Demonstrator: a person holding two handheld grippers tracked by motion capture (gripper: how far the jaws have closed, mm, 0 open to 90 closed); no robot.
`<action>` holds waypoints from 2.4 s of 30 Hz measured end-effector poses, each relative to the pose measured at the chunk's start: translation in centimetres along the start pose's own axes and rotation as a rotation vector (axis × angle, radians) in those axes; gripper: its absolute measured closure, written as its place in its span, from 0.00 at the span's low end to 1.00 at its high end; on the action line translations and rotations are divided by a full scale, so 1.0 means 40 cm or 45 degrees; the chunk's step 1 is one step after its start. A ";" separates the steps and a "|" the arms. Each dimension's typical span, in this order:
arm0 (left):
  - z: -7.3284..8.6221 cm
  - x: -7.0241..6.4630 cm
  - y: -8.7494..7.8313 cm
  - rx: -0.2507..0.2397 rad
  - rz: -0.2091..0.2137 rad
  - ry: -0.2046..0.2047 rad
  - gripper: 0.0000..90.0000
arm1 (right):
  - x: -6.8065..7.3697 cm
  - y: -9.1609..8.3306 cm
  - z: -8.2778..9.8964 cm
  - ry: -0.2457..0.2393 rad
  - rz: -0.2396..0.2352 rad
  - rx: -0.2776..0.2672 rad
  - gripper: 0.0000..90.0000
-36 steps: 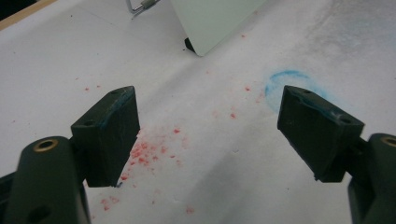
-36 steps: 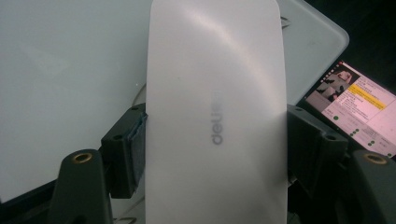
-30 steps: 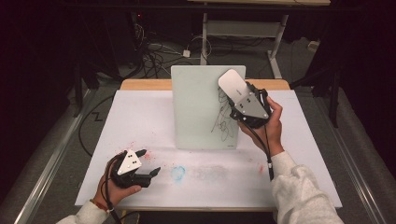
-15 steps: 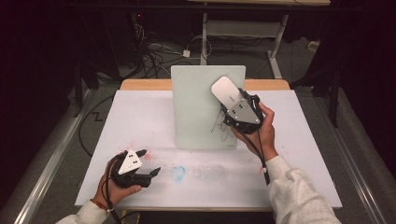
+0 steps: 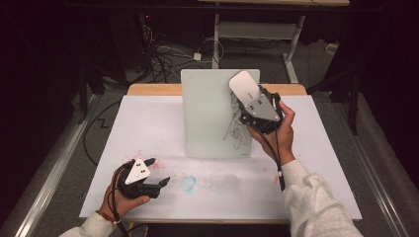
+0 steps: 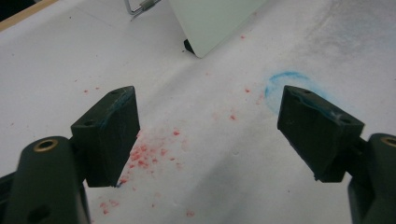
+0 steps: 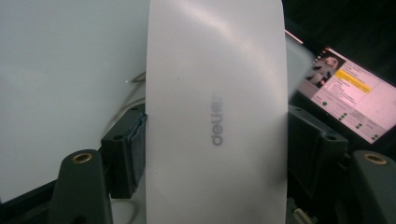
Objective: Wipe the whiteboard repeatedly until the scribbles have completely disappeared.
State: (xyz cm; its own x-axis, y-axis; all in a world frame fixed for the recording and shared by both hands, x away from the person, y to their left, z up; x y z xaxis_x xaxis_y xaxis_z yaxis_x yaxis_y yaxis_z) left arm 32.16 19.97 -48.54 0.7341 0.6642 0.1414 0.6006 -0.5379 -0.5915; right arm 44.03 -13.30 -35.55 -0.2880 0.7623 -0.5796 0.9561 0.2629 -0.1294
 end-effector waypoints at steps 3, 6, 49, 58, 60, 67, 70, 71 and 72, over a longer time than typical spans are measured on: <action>0.000 0.000 -0.001 -0.006 0.000 -0.005 0.23 | 0.046 -0.003 0.016 -0.068 -0.031 0.016 0.34; -0.001 0.001 -0.002 -0.010 -0.003 -0.008 0.23 | 0.049 -0.006 0.018 -0.091 -0.052 0.028 0.34; 0.001 -0.002 0.001 -0.001 0.007 -0.005 0.23 | 0.097 -0.015 0.056 -0.111 -0.027 0.070 0.34; 0.001 -0.004 0.003 0.006 0.008 -0.004 0.23 | 0.116 -0.032 0.102 -0.115 -0.071 0.103 0.34; 0.000 -0.005 0.002 0.004 0.007 -0.003 0.23 | 0.108 -0.027 0.091 -0.109 -0.065 0.108 0.34; 0.001 -0.003 0.001 0.000 0.007 -0.003 0.23 | 0.058 -0.003 0.019 -0.080 0.007 0.081 0.34; 0.001 -0.002 -0.001 0.000 0.007 0.000 0.23 | 0.038 0.006 -0.011 -0.049 0.028 0.071 0.34; 0.002 -0.002 -0.001 -0.001 0.009 -0.003 0.23 | 0.034 0.008 -0.018 -0.046 0.031 0.069 0.34; 0.002 -0.001 0.000 -0.001 0.009 -0.003 0.23 | 0.034 0.010 -0.020 -0.043 0.036 0.065 0.34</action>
State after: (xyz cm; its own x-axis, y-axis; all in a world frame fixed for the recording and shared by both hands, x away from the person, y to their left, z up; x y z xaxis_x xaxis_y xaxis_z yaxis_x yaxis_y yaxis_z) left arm 32.08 19.99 -48.60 0.7377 0.6614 0.1352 0.5955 -0.5432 -0.5919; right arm 43.97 -11.69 -35.73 -0.2601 0.7483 -0.6103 0.9655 0.2107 -0.1530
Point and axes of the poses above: each handheld gripper's, and its own axes: y roughly forward along the jaws, z roughly out of its underside, x roughly to its left, the point moved 3 cm from there along y, roughly forward along the jaws
